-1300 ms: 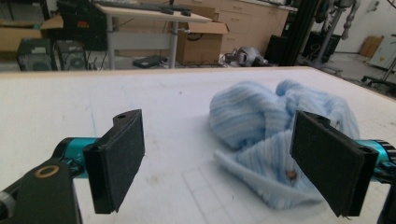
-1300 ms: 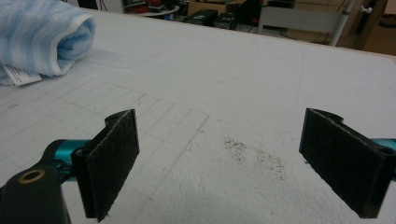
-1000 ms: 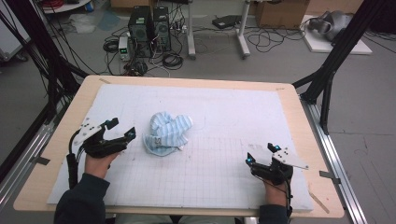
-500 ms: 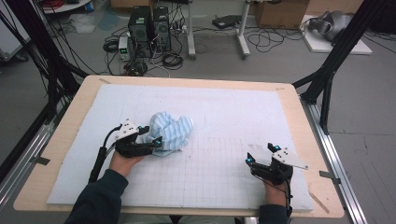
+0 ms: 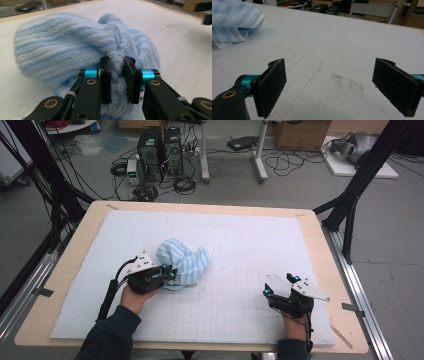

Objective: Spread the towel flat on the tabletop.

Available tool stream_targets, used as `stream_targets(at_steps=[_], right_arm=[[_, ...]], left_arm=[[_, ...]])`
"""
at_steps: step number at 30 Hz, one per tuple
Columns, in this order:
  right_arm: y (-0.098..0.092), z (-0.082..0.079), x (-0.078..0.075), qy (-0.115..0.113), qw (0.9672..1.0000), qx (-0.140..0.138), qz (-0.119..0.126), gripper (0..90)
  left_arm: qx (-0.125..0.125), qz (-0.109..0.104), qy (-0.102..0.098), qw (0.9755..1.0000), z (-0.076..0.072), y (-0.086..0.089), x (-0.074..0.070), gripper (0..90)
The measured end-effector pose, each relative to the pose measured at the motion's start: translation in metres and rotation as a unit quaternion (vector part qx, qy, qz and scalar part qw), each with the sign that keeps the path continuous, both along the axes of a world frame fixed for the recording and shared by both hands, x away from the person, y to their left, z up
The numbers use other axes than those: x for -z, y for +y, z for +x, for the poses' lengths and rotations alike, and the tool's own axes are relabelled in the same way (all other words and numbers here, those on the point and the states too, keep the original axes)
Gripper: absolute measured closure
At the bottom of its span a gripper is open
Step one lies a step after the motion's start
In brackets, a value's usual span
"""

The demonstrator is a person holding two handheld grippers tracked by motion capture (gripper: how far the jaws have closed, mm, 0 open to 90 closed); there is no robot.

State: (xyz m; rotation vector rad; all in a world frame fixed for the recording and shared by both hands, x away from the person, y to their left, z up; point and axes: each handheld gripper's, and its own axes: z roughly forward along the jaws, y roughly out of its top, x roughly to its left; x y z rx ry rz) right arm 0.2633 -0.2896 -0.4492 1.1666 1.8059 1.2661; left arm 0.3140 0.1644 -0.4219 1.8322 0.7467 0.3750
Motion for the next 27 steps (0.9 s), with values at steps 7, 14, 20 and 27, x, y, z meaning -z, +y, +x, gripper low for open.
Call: stream_targets(at_steps=[7,14,20,27], right_arm=[[0.000,0.000,0.000,0.001,1.0000,-0.001,-0.001,11.2],[0.000,0.000,0.000,0.000,1.0000,-0.002,0.000,11.2],[0.000,0.001,0.000,0.001,1.0000,-0.001,-0.002,11.2],[0.000,0.001,0.000,0.004,1.0000,0.000,-0.001,11.2]], left_arm=[[0.038,-0.009,-0.002,0.9992,-0.023,-0.007,-0.010,77.5],[0.068,0.003,0.009,0.9976,-0.040,-0.017,-0.007,75.8],[0.008,-0.025,-0.009,0.9996,-0.037,-0.004,-0.019,38.7],[-0.062,-0.047,-0.049,0.9958,-0.016,0.022,-0.040,34.3]])
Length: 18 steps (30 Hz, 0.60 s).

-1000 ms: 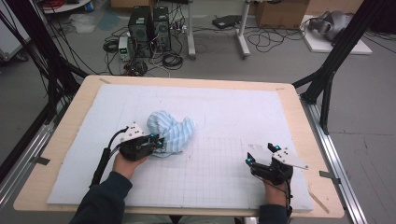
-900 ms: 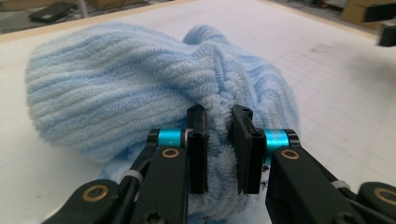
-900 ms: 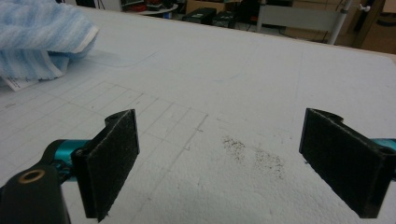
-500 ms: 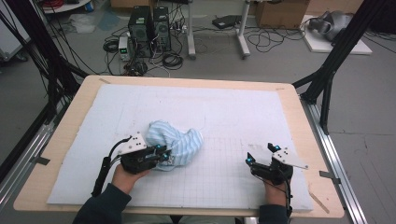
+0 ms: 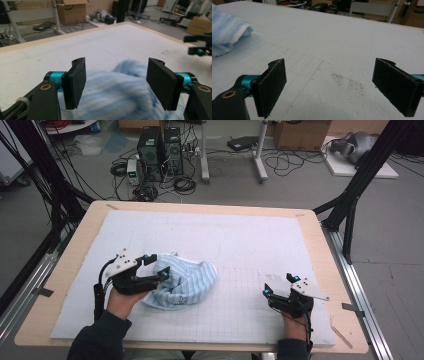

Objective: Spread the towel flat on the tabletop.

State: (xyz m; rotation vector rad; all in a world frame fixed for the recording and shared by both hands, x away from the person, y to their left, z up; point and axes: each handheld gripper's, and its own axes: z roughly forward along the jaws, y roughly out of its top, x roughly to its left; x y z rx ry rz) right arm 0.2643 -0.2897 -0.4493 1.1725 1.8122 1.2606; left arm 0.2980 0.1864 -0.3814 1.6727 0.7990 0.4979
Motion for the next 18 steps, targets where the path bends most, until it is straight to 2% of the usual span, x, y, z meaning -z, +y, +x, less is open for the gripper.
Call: stream_targets(at_steps=[2,3,7,9,10,13,14,16,18], right_arm=[[0.000,0.000,0.000,0.001,1.0000,0.001,0.003,11.2],[0.000,0.000,0.000,0.001,1.0000,0.000,0.002,11.2],[0.000,0.000,0.000,0.001,1.0000,-0.002,0.000,11.2],[0.000,0.000,0.000,-0.001,1.0000,-0.002,0.002,11.2],[0.000,0.000,0.000,0.000,1.0000,-0.002,0.003,11.2],[0.000,0.000,0.000,-0.001,1.0000,-0.003,0.002,11.2],[-0.001,0.000,0.000,-0.002,1.0000,-0.003,0.000,11.2],[0.000,0.000,0.000,-0.001,1.0000,-0.003,0.003,11.2],[-0.001,0.000,0.000,-0.001,1.0000,-0.004,0.004,11.2]], left_arm=[[-0.008,0.003,-0.003,1.0000,0.010,0.002,-0.005,35.0],[-0.010,-0.003,-0.006,0.9999,0.015,0.002,-0.006,35.1],[-0.026,-0.018,0.011,0.9994,0.031,0.002,-0.007,34.7],[-0.028,-0.033,0.022,0.9988,0.037,-0.003,-0.005,34.1],[-0.029,-0.034,0.026,0.9987,0.039,-0.006,-0.004,34.1],[-0.030,-0.027,0.036,0.9985,0.043,-0.015,0.002,32.8],[-0.031,-0.024,0.042,0.9983,0.044,-0.017,0.004,29.2],[-0.035,-0.016,0.054,0.9978,0.047,-0.020,0.008,27.7],[-0.029,-0.009,0.066,0.9974,0.050,-0.022,0.012,24.0]])
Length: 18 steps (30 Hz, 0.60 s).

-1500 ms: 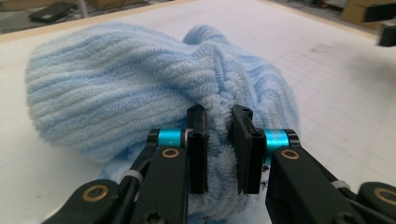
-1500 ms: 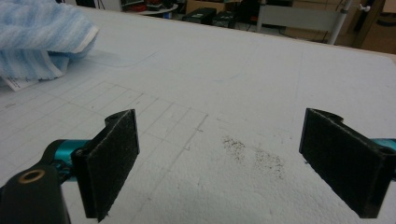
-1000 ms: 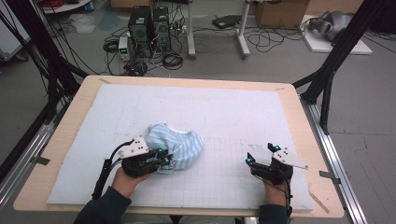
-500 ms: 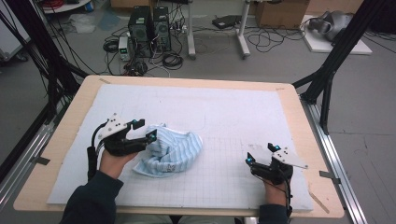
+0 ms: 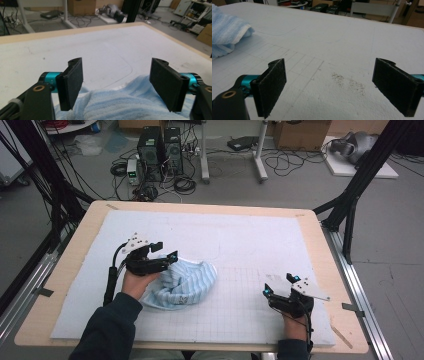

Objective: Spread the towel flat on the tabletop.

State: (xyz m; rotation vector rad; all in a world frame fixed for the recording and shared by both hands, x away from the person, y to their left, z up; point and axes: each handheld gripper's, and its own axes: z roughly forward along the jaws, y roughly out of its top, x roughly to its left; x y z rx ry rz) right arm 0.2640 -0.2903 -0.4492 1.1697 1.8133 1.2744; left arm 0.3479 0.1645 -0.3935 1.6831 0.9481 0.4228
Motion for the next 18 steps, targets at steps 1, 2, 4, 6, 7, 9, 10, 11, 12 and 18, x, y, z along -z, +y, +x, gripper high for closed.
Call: stream_targets(at_steps=[1,2,4,6,7,9,10,11,12,18], right_arm=[[0.000,0.000,0.000,0.000,1.0000,0.000,0.000,11.2],[0.000,0.000,0.000,0.000,1.0000,0.000,0.000,11.2],[0.000,0.000,0.000,0.000,1.0000,0.000,0.000,11.2],[0.000,0.000,0.000,-0.001,1.0000,-0.001,-0.001,11.2],[0.000,0.000,0.000,-0.001,1.0000,-0.001,-0.001,11.2],[0.000,0.000,0.000,0.000,1.0000,-0.001,0.001,11.2],[-0.001,0.000,0.000,-0.001,1.0000,-0.002,0.001,11.2],[0.000,0.000,0.000,-0.001,1.0000,-0.001,0.000,11.2],[0.000,0.000,0.000,-0.001,1.0000,-0.001,-0.001,11.2],[0.000,0.000,0.000,-0.001,1.0000,-0.001,0.001,11.2]], left_arm=[[0.003,0.006,0.005,1.0000,0.001,-0.002,0.002,23.3],[0.008,0.013,0.010,0.9998,0.001,-0.004,0.004,23.3],[0.017,0.032,0.021,0.9991,0.001,-0.009,0.009,23.3],[0.029,0.046,0.033,0.9980,0.001,-0.014,0.014,25.1],[0.034,0.054,0.035,0.9974,0.001,-0.017,0.015,25.1],[0.038,0.065,0.037,0.9965,0.000,-0.020,0.018,28.8],[0.039,0.066,0.041,0.9962,0.000,-0.021,0.019,29.8],[0.041,0.071,0.046,0.9956,0.000,-0.022,0.020,31.5],[0.043,0.077,0.048,0.9950,0.000,-0.022,0.021,35.5],[0.078,0.139,0.060,0.9855,-0.003,-0.025,0.029,73.0]])
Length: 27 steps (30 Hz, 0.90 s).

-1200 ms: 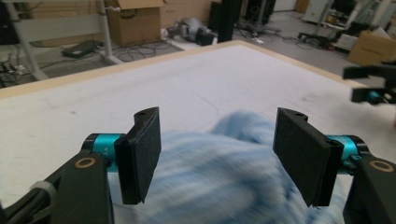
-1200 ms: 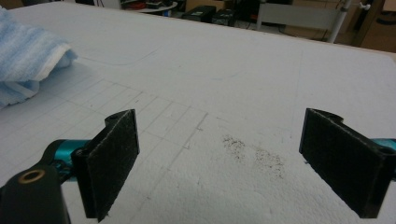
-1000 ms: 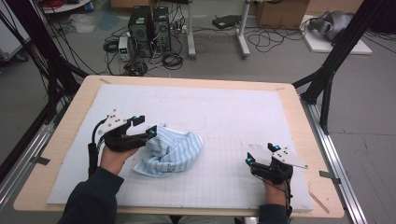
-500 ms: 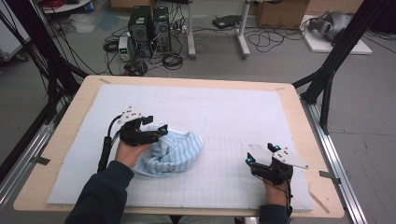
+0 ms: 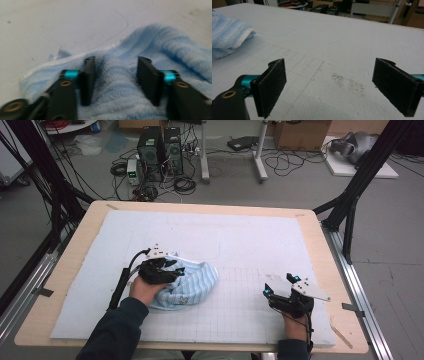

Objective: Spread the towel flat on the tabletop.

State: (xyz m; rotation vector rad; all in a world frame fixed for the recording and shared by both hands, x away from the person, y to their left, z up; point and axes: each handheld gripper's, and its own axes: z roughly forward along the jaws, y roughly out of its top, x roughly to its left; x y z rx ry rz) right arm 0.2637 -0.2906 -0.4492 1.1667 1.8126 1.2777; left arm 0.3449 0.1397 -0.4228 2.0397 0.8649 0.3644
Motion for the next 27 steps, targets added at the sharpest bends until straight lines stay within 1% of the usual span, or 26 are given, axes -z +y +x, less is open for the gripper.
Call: stream_targets(at_steps=[2,3,4,7,10,12,13,14,15,16,17,18,19,21,23,24,26,27], right_arm=[[0.000,0.000,0.000,0.001,1.0000,0.000,0.000,11.2],[0.000,0.000,0.000,0.001,1.0000,0.001,0.002,11.2],[0.000,0.000,0.000,-0.001,1.0000,0.001,0.003,11.2],[0.000,0.000,0.000,-0.001,1.0000,0.001,0.002,11.2],[-0.001,0.000,0.000,-0.001,1.0000,0.001,0.005,11.2],[-0.003,0.001,0.000,0.000,0.9999,0.000,0.014,11.2],[-0.003,0.001,0.000,0.000,0.9999,0.000,0.014,11.2],[-0.004,0.001,0.000,0.004,0.9998,0.001,0.019,11.2],[-0.005,0.001,-0.001,0.003,0.9998,0.001,0.022,11.2],[-0.005,0.001,-0.001,0.005,0.9996,0.002,0.027,11.2],[-0.006,0.001,-0.001,0.011,0.9991,0.002,0.041,11.2],[-0.006,0.000,-0.001,0.013,0.9986,0.001,0.050,11.2],[-0.005,-0.001,-0.001,0.012,0.9986,0.000,0.052,11.2],[-0.003,0.000,-0.001,0.019,0.9985,-0.003,0.051,11.2],[-0.002,0.003,-0.002,0.031,0.9976,-0.008,0.061,11.2],[0.000,0.004,-0.003,0.036,0.9972,-0.011,0.064,11.2],[0.006,0.005,-0.007,0.032,0.9972,-0.018,0.065,11.2],[0.010,0.005,-0.009,0.030,0.9968,-0.022,0.070,11.2]], left_arm=[[0.007,0.006,-0.014,0.9999,-0.003,-0.002,-0.001,81.5],[0.007,0.004,-0.021,0.9998,-0.004,-0.004,-0.003,82.5],[0.009,0.002,-0.023,0.9997,-0.005,-0.004,-0.003,83.1],[0.022,-0.017,-0.030,0.9992,-0.010,-0.003,-0.009,83.6],[0.036,-0.038,-0.041,0.9978,-0.018,-0.005,-0.016,83.8],[0.052,-0.059,-0.049,0.9957,-0.024,-0.007,-0.022,83.8],[0.057,-0.063,-0.055,0.9949,-0.027,-0.007,-0.024,83.8],[0.063,-0.071,-0.061,0.9936,-0.030,-0.008,-0.027,83.8],[0.070,-0.085,-0.063,0.9919,-0.033,-0.008,-0.030,83.9],[0.075,-0.094,-0.066,0.9905,-0.035,-0.009,-0.032,83.9],[0.083,-0.105,-0.069,0.9886,-0.038,-0.011,-0.035,83.9],[0.087,-0.107,-0.071,0.9879,-0.039,-0.012,-0.036,83.9],[0.089,-0.108,-0.074,0.9874,-0.040,-0.014,-0.038,83.9],[0.095,-0.116,-0.071,0.9862,-0.041,-0.018,-0.038,84.0],[0.104,-0.120,-0.068,0.9850,-0.042,-0.023,-0.039,84.2],[0.109,-0.118,-0.072,0.9844,-0.044,-0.025,-0.040,84.2],[0.114,-0.123,-0.073,0.9832,-0.048,-0.028,-0.041,84.2],[0.115,-0.122,-0.078,0.9828,-0.049,-0.029,-0.041,84.2]])
